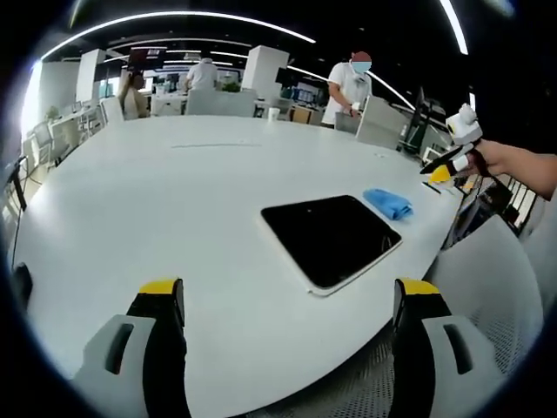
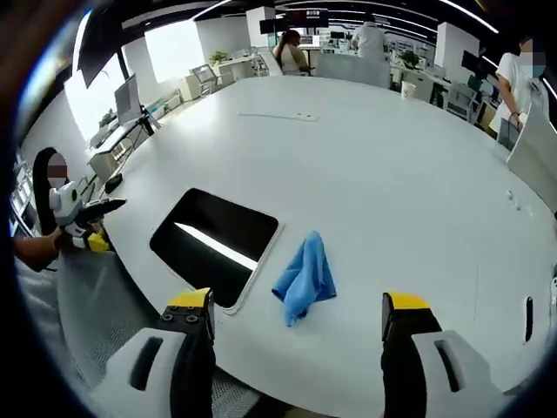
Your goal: Wipe the mirror surface with the cleaning cloth until all visible marks leave the cleaned area.
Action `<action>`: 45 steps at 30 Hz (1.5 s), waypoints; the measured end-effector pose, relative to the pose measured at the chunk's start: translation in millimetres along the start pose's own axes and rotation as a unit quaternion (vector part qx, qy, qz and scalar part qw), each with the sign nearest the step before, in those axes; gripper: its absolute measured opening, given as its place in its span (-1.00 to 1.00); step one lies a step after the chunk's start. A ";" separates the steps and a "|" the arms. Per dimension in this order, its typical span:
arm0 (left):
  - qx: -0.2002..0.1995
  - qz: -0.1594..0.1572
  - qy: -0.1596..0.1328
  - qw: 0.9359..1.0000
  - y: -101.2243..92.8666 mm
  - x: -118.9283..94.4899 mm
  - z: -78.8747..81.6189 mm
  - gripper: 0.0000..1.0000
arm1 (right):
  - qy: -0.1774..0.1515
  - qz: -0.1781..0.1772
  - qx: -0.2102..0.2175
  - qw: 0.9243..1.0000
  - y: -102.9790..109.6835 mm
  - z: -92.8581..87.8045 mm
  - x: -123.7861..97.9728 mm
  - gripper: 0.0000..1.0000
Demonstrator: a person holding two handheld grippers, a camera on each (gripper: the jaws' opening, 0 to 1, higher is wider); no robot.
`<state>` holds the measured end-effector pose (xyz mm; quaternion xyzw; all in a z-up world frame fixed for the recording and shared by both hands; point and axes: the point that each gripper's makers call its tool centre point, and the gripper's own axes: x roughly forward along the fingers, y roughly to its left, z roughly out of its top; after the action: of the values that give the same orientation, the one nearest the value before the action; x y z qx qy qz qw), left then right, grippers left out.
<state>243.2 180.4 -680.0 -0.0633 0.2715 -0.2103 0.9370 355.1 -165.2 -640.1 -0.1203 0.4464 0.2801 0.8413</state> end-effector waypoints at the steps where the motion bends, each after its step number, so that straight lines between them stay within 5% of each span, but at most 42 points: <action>1: 0.001 -0.002 0.000 1.000 -0.4 0.3 -0.1 0.98 | 0.001 0.000 -0.007 1.000 -1.5 6.6 3.0 0.50; 14: -0.008 0.001 0.000 1.000 0.7 0.1 -1.7 0.98 | 0.065 0.001 -0.018 0.998 -15.1 8.3 38.3 0.14; 21: -0.008 0.003 -0.003 1.000 1.4 0.0 -0.3 0.98 | 0.077 -0.011 0.022 0.997 -21.6 -4.0 68.6 -0.37; 36: -0.008 0.003 0.000 1.000 1.3 1.1 -1.1 0.98 | 0.118 -0.034 0.072 0.990 -21.5 -32.0 108.0 -0.68; 38: -0.009 0.004 0.000 1.000 1.9 0.9 -1.1 0.98 | 0.109 -0.023 0.105 0.988 -13.6 -30.7 111.0 -0.83; 45: -0.011 0.005 -0.002 1.000 3.1 0.5 -0.7 0.98 | 0.106 -0.034 0.153 0.982 -18.1 -30.1 108.6 -0.88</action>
<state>244.3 183.0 -681.6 -0.0726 0.2722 -0.2027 0.9378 393.3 -154.1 -747.1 -0.0343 0.5660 0.1660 0.8068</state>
